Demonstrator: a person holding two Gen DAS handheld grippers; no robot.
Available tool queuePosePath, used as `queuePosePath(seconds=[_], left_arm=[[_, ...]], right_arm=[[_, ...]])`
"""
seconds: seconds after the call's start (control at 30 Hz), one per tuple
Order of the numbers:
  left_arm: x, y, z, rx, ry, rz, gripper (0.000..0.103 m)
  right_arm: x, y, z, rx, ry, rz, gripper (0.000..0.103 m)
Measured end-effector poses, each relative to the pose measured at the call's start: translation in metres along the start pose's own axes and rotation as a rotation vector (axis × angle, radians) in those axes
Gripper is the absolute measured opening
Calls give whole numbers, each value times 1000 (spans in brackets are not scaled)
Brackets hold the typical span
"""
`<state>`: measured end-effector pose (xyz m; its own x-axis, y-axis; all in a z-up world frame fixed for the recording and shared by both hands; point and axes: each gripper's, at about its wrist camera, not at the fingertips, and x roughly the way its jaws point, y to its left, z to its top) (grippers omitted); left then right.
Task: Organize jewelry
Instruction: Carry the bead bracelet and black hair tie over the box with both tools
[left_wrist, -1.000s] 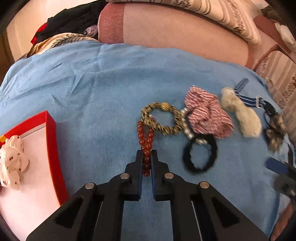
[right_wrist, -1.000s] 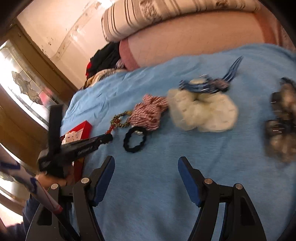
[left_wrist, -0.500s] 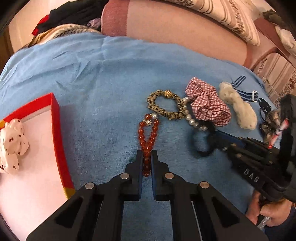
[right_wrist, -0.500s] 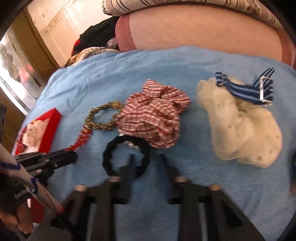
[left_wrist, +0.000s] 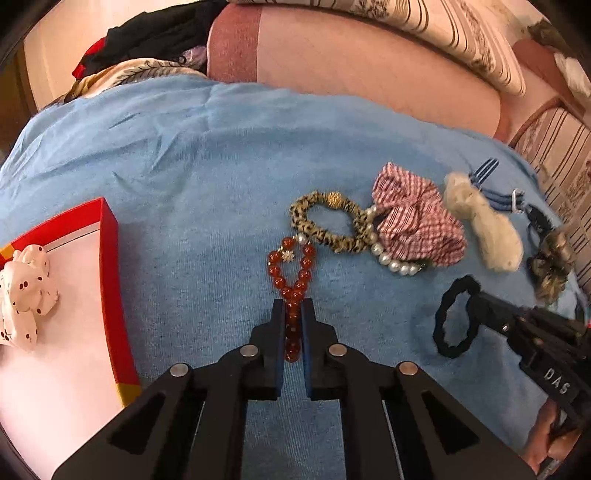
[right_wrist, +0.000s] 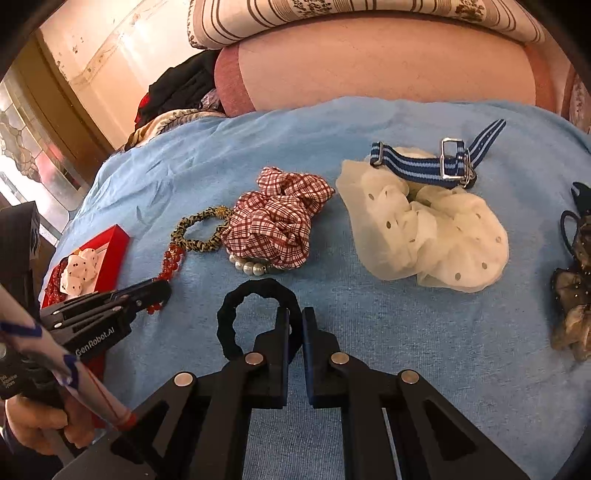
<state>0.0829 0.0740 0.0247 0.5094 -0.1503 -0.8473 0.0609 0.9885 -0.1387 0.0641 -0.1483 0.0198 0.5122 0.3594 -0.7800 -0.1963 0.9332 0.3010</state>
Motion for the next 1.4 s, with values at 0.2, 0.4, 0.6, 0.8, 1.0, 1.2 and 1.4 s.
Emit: queuePosePath(seconds=[0.2,0.4,0.6,0.8,1.0,1.2,1.4], left_arm=[[-25,3,7,-15,-73,-47,7],[-54,3,12,-25,-150,-90,7],[-77,2,12,-16,-212,-98,7],[-95,7,9,-17,-254,-81,7],[-120,13,4,-34,-295,-74,7],[-151,14,-15,-53,-343,-76,7],[-166,19,-41,-78,-344,-56,7]], right_arm=[[-19,7,4,-18,-52,19,7],[-38,11,6,-14,-104,45,7],[-53,17,8,-23,-145,53,7],[-67,22,9,-29,-184,63,7],[-82,30,6,-43,-221,66,7],[-105,48,-12,-51,-261,83,7],[-118,62,-43,-40,-266,101,7]])
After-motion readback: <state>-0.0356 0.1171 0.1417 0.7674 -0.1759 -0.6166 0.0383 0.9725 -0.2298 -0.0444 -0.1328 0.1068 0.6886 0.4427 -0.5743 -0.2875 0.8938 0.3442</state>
